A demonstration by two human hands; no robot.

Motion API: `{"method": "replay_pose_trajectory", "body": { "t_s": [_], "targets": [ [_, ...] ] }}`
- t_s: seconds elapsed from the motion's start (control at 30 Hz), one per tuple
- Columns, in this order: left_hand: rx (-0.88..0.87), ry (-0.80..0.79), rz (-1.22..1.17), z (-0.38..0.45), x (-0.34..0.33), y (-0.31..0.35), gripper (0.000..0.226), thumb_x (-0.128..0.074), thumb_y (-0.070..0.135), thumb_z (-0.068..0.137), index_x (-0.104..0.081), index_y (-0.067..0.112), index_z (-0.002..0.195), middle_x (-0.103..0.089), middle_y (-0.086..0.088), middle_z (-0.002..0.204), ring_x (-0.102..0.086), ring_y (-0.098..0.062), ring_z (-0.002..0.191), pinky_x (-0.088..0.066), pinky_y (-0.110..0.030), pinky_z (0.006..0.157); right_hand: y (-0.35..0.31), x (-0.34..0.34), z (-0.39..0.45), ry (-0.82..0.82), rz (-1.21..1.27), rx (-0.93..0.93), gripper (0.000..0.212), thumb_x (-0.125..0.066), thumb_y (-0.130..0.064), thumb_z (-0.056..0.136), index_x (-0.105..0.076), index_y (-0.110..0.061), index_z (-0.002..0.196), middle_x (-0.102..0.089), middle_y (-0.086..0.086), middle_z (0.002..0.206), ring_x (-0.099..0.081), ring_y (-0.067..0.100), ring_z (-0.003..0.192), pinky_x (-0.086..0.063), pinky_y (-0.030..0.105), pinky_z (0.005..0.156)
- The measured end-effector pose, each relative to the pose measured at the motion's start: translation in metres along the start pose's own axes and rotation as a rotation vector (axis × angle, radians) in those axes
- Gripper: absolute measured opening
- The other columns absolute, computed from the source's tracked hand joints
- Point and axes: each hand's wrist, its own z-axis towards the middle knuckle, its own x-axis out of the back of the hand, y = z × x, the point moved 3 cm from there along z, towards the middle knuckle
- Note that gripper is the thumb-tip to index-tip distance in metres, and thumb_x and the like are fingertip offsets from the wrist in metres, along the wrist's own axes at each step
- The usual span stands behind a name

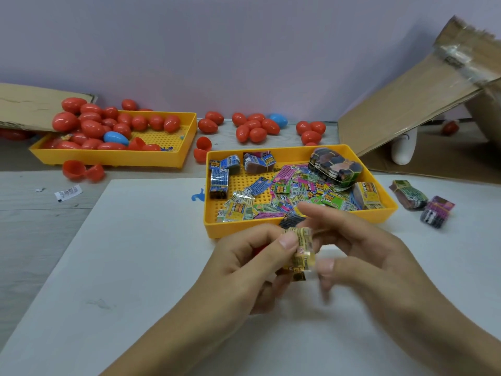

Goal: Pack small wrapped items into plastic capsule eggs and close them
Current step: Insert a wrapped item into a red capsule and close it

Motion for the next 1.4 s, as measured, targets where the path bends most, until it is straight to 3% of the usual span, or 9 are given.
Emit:
{"method": "replay_pose_trajectory", "body": {
  "t_s": [0.23, 0.4, 0.53, 0.6, 0.67, 0.83, 1.03, 1.17, 1.4],
  "targets": [
    [-0.142, -0.078, 0.132, 0.001, -0.004, 0.002, 0.038, -0.059, 0.041, 0.087, -0.057, 0.012, 0.061, -0.047, -0.009, 0.064, -0.038, -0.007, 0.044, -0.031, -0.012, 0.045, -0.003, 0.001, 0.0, -0.125, -0.001, -0.075, 0.037, -0.07, -0.035, 0.069, -0.077, -0.026, 0.105, -0.063, -0.004, 0.103, -0.061, 0.009, 0.071, -0.053, 0.032, 0.057],
    [-0.173, -0.076, 0.173, 0.002, -0.002, 0.004, 0.039, -0.062, 0.04, 0.085, -0.057, 0.012, 0.058, -0.05, -0.006, 0.062, -0.04, -0.006, 0.046, -0.032, -0.012, 0.048, -0.005, -0.002, -0.001, -0.195, -0.017, -0.106, 0.053, -0.074, -0.063, 0.069, -0.074, -0.032, 0.112, -0.06, 0.003, 0.109, -0.059, 0.014, 0.067, -0.053, 0.03, 0.062],
    [-0.187, -0.066, 0.165, 0.002, -0.002, 0.006, 0.037, -0.063, 0.038, 0.085, -0.06, 0.013, 0.057, -0.052, -0.004, 0.062, -0.043, -0.005, 0.047, -0.033, -0.01, 0.048, -0.011, -0.002, -0.001, -0.152, -0.099, -0.02, 0.017, -0.071, -0.04, 0.075, -0.078, -0.029, 0.087, -0.064, -0.01, 0.106, -0.065, 0.005, 0.082, -0.052, 0.023, 0.064],
    [-0.185, -0.057, 0.145, 0.002, -0.002, 0.007, 0.034, -0.063, 0.037, 0.084, -0.06, 0.021, 0.055, -0.053, 0.004, 0.06, -0.043, -0.004, 0.045, -0.032, -0.01, 0.046, -0.01, -0.001, -0.002, -0.183, -0.102, -0.04, 0.011, -0.074, -0.036, 0.072, -0.075, -0.028, 0.08, -0.064, -0.009, 0.106, -0.065, 0.014, 0.096, -0.053, 0.038, 0.066],
    [-0.179, -0.057, 0.135, 0.002, -0.003, 0.008, 0.031, -0.064, 0.037, 0.084, -0.062, 0.027, 0.055, -0.056, 0.008, 0.062, -0.043, -0.003, 0.045, -0.032, -0.01, 0.045, -0.01, -0.002, -0.003, -0.232, -0.084, -0.081, 0.015, -0.077, -0.033, 0.07, -0.073, -0.026, 0.083, -0.061, -0.007, 0.109, -0.061, 0.02, 0.102, -0.053, 0.051, 0.071],
    [-0.19, -0.03, 0.188, 0.002, -0.003, 0.006, 0.03, -0.068, 0.038, 0.08, -0.06, 0.028, 0.053, -0.059, 0.011, 0.064, -0.049, 0.001, 0.05, -0.036, -0.007, 0.049, -0.012, -0.005, -0.005, -0.298, -0.096, -0.104, 0.025, -0.081, -0.035, 0.069, -0.07, -0.032, 0.091, -0.053, -0.007, 0.113, -0.053, 0.008, 0.085, -0.048, 0.027, 0.063],
    [-0.185, 0.008, 0.239, 0.002, -0.002, 0.003, 0.042, -0.069, 0.045, 0.073, -0.057, 0.013, 0.049, -0.059, 0.0, 0.06, -0.052, -0.004, 0.055, -0.04, -0.013, 0.054, -0.013, -0.006, -0.006, -0.412, -0.11, -0.128, 0.027, -0.083, -0.032, 0.072, -0.063, -0.033, 0.091, -0.043, -0.003, 0.119, -0.052, -0.004, 0.069, -0.044, 0.02, 0.061],
    [-0.189, 0.018, 0.243, 0.002, -0.003, 0.004, 0.064, -0.066, 0.051, 0.077, -0.057, -0.009, 0.057, -0.06, 0.004, 0.06, -0.052, -0.001, 0.054, -0.04, -0.012, 0.054, -0.012, -0.007, -0.008, -0.384, -0.209, -0.075, 0.031, -0.081, -0.042, 0.074, -0.062, -0.036, 0.097, -0.041, -0.002, 0.114, -0.046, 0.011, 0.077, -0.044, 0.026, 0.061],
    [-0.265, 0.224, 0.217, -0.002, -0.007, 0.005, 0.073, -0.049, 0.077, 0.08, -0.059, 0.008, 0.058, -0.054, 0.009, 0.062, -0.047, -0.002, 0.053, -0.036, -0.009, 0.053, -0.008, -0.016, -0.012, -0.257, -0.256, 0.045, 0.04, -0.082, -0.044, 0.072, -0.068, -0.032, 0.107, -0.043, -0.009, 0.123, -0.048, 0.01, 0.088, -0.047, 0.023, 0.06]
  ]
}}
